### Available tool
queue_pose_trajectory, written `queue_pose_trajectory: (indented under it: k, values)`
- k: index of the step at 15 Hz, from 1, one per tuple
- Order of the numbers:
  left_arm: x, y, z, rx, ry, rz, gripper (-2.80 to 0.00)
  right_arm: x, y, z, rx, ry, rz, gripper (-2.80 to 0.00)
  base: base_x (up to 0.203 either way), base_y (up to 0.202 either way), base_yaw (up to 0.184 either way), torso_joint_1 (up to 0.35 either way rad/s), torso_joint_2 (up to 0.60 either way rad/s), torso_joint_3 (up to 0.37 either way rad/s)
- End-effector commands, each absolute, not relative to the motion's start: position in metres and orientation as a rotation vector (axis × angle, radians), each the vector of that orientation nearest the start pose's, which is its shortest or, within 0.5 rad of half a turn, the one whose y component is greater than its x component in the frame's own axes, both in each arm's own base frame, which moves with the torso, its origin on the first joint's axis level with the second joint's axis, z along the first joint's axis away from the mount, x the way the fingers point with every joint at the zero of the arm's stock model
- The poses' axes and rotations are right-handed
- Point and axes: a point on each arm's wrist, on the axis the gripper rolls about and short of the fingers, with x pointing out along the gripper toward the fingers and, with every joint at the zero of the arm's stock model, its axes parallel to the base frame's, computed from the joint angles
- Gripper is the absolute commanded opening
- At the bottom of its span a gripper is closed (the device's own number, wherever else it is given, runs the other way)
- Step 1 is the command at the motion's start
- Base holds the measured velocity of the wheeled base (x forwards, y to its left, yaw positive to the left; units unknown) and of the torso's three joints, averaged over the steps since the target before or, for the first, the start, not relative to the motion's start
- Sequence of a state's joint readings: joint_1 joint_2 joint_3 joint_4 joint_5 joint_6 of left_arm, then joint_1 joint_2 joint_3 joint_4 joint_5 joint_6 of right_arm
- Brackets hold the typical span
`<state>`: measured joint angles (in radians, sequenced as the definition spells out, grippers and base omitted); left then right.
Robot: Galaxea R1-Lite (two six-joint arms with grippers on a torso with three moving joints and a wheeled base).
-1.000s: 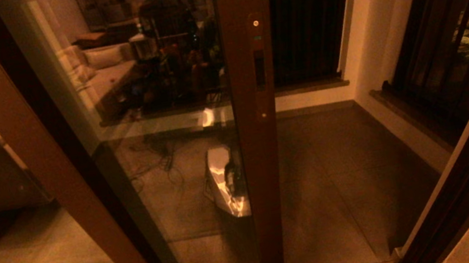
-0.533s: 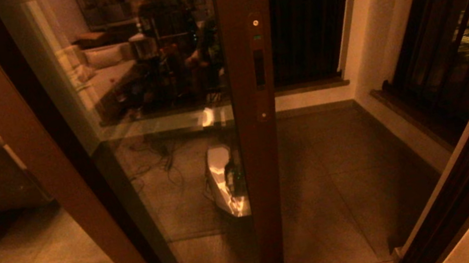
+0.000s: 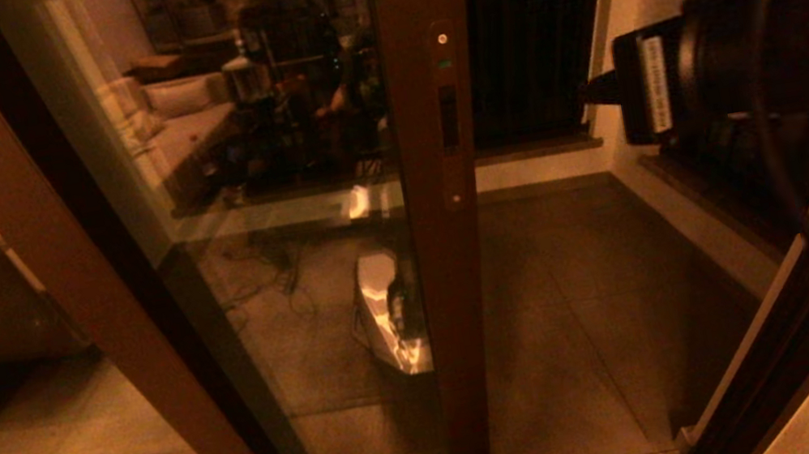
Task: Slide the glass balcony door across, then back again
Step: Close the slid door
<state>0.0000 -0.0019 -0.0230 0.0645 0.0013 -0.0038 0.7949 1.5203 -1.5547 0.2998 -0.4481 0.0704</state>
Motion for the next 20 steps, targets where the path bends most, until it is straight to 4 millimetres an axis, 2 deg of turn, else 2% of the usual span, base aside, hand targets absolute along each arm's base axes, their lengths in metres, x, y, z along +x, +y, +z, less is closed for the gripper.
queue_pose_trajectory:
  k: [1, 5, 7, 10, 11, 16, 20]
  values:
    - [-0.025, 0.0, 0.075, -0.005, 0.04, 0.002, -2.8, 0.222, 0.206, 0.337, -0.141, 0.269, 0.281, -2.8, 0.0, 0.0, 0.0, 0.0, 0.0, 0.0]
    - [-0.025, 0.0, 0.075, -0.005, 0.04, 0.002, -2.8, 0.238, 0.22, 0.335, -0.107, 0.255, 0.235, -2.8, 0.0, 0.0, 0.0, 0.0, 0.0, 0.0]
    - [-0.025, 0.0, 0.075, -0.005, 0.04, 0.002, -2.8, 0.245, 0.228, 0.323, -0.08, 0.292, 0.231, -2.8, 0.0, 0.0, 0.0, 0.0, 0.0, 0.0]
    - [-0.025, 0.0, 0.075, -0.005, 0.04, 0.002, -2.8, 0.243, 0.226, 0.324, -0.085, 0.302, 0.23, -2.8, 0.0, 0.0, 0.0, 0.0, 0.0, 0.0]
    - [-0.025, 0.0, 0.075, -0.005, 0.04, 0.002, -2.8, 0.243, 0.224, 0.326, -0.08, 0.299, 0.226, 0.0, 0.0, 0.0, 0.0, 0.0, 0.0, 0.0]
    - [-0.025, 0.0, 0.075, -0.005, 0.04, 0.002, -2.8, 0.264, 0.22, 0.326, -0.034, 0.262, 0.176, 0.0, 0.0, 0.0, 0.0, 0.0, 0.0, 0.0]
    - [-0.025, 0.0, 0.075, -0.005, 0.04, 0.002, -2.8, 0.28, 0.224, 0.318, -0.022, 0.253, 0.155, 0.0, 0.0, 0.0, 0.0, 0.0, 0.0, 0.0]
